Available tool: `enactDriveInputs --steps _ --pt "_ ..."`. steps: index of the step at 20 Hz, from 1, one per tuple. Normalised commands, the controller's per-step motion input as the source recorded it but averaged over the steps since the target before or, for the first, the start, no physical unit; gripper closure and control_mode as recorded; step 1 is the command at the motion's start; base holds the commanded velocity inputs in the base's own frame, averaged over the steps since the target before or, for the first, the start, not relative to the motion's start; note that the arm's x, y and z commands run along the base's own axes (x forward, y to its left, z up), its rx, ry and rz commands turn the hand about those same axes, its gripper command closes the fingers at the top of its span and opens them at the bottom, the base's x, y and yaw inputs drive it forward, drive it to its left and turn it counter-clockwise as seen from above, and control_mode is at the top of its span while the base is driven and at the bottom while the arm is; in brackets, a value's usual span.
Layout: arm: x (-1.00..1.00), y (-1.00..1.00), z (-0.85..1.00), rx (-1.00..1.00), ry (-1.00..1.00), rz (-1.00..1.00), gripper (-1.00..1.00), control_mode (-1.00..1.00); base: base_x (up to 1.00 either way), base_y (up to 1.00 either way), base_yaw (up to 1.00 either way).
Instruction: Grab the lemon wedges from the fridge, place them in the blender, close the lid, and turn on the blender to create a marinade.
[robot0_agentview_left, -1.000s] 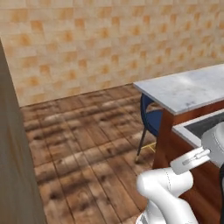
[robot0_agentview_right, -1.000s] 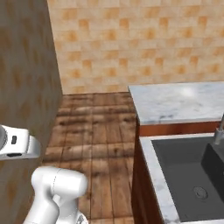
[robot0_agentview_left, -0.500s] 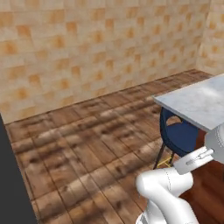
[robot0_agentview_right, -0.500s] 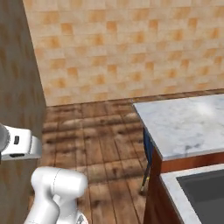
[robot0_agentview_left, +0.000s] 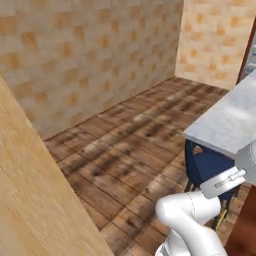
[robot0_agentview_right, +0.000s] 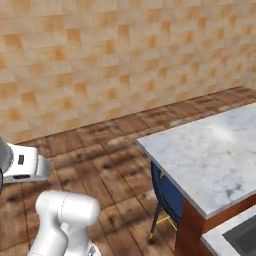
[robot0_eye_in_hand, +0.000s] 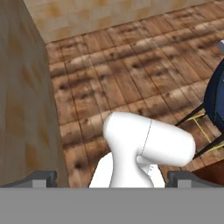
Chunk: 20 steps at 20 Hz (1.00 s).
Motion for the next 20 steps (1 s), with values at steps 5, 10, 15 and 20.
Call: enactDriveInputs --steps 5,10,15,20 --pt "0.00 0.00 0.00 0.00 0.00 0.00 -1.00 1.00 1.00 0.84 -0.48" --pt "0.00 0.00 0.00 0.00 0.00 0.00 -1.00 1.00 1.00 0.85 -0.47" --pt "0.00 0.00 0.00 0.00 0.00 0.00 -1.00 1.00 1.00 0.99 -0.40" --pt "0.00 0.00 0.00 0.00 0.00 0.00 -1.00 1.00 1.00 0.83 -0.48"
